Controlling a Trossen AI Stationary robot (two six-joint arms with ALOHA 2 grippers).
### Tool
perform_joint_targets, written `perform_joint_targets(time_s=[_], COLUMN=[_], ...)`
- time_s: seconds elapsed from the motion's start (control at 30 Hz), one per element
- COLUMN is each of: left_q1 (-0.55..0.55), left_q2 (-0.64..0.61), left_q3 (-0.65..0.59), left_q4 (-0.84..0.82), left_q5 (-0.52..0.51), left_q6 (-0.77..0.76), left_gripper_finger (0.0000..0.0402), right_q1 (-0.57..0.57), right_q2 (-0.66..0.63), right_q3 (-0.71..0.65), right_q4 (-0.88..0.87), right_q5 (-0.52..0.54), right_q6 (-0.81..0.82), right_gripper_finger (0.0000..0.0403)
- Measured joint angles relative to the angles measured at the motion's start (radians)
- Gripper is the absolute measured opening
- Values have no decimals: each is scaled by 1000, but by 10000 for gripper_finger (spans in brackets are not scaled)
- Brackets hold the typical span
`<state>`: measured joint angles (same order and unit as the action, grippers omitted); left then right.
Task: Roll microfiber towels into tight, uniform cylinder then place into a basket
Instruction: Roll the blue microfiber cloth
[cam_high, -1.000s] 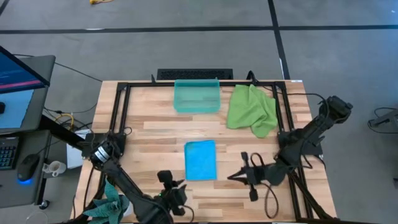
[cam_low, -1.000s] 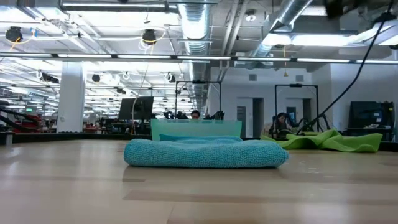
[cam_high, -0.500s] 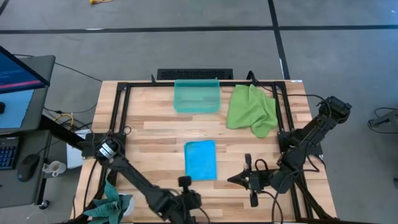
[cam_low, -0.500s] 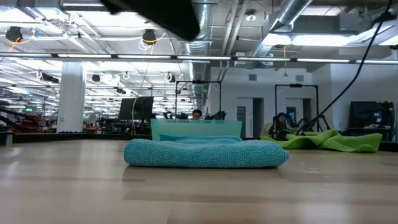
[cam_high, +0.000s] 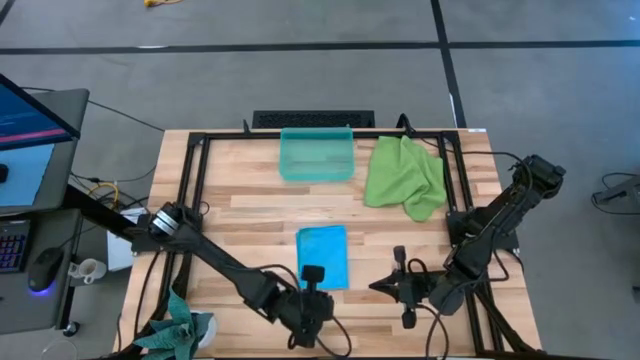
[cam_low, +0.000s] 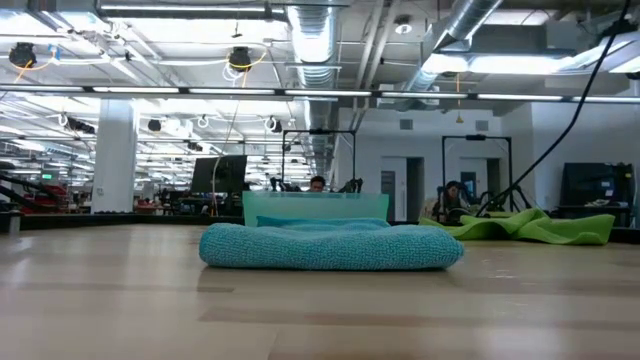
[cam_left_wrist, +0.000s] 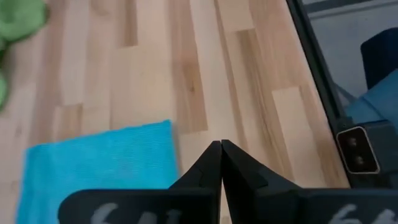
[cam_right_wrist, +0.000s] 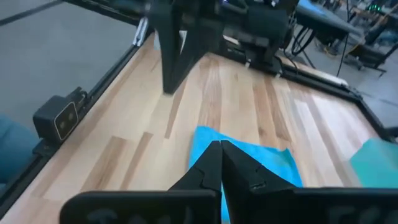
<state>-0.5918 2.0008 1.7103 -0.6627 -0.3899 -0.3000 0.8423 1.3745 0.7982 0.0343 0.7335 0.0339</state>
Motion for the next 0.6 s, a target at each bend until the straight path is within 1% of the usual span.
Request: perform_joint_targets(time_s=[0.1, 0.17, 0.2, 0.3, 0.43, 0.53, 0.6], left_q1=[-15, -24, -25, -25, -12, 2, 5], left_q2=[-11, -10, -9, -9, -38, -119, -182], left_q3=[-9, -52, -85, -221, -381, -457, -497], left_q4=[-11, 8, 45, 217, 426, 508, 508], left_q5=[-41, -62, -60, -11, 85, 110, 95], left_q6=[-7, -34, -49, -108, -129, -112, -93], left_gripper_finger=[0, 0, 0, 0, 0, 0, 0], right_q1=[-13, -16, -20, -25, -38, -54, -65], right_q2=[12, 25, 33, 56, 79, 88, 88], right_q3=[0, 0, 0, 0, 0, -1, -1], right_q4=[-5, -5, -4, -5, 1, 2, 4], right_q5=[-8, -22, -25, -28, -28, -30, -45], right_q6=[18, 19, 19, 19, 19, 20, 36], right_gripper_finger=[33, 38, 40, 46, 49, 49, 49])
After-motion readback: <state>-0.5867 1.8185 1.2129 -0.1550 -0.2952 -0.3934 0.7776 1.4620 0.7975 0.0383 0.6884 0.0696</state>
